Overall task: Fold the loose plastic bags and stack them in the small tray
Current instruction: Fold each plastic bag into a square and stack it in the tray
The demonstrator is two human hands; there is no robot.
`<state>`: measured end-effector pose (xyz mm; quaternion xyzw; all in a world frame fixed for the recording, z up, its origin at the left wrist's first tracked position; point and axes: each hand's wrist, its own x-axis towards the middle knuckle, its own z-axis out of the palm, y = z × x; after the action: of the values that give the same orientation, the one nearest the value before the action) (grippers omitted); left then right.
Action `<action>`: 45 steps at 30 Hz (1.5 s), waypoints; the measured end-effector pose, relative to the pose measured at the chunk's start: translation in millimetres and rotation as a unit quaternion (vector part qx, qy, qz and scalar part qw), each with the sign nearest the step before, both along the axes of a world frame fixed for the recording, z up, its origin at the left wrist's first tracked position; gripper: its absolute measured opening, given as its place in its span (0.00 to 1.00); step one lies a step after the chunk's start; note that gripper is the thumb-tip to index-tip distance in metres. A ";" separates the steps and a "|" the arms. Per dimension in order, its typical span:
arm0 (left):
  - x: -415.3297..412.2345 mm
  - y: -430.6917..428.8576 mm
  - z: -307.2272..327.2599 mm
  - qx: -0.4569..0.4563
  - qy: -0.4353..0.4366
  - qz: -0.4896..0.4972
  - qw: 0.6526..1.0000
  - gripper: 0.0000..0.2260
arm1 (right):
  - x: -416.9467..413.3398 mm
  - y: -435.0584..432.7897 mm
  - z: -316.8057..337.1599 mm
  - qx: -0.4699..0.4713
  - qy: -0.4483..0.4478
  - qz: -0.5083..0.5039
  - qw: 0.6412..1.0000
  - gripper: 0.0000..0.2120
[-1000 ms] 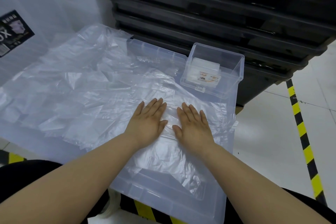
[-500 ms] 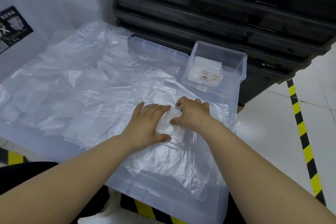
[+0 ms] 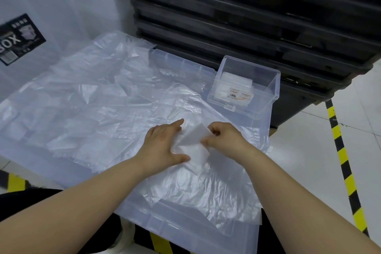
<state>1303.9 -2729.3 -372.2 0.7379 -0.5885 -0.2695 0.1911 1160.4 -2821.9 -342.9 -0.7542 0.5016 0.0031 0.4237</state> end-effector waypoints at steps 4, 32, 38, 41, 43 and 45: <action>-0.8 -3.5 11.0 -0.004 0.231 0.119 0.966 0.23 | -9.4 -0.5 4.4 0.133 -0.189 -0.108 0.967 0.02; -11.6 -98.6 56.9 -0.045 0.065 -0.010 0.997 0.22 | -37.6 -82.1 69.8 0.012 -0.292 -0.370 0.882 0.02; -18.8 -114.5 44.2 -0.004 0.042 -0.040 0.998 0.24 | -29.4 -118.0 71.9 -0.085 -0.188 -0.290 0.935 0.02; -18.8 -114.6 42.5 -0.011 0.045 -0.042 0.998 0.24 | -22.7 -126.0 66.9 -0.113 -0.133 -0.259 0.950 0.06; -17.6 -113.8 41.4 -0.013 0.047 -0.046 0.998 0.24 | -19.2 -126.0 65.0 -0.115 -0.109 -0.243 0.957 0.08; -17.5 -112.8 40.5 -0.011 0.053 -0.048 0.997 0.24 | -16.5 -126.3 62.4 -0.111 -0.088 -0.241 0.960 0.08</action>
<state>1286.4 -2842.1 -331.7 0.6916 -0.6151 -0.3103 0.2171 1143.9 -2948.2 -280.5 -0.6508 0.6265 -0.2209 0.3676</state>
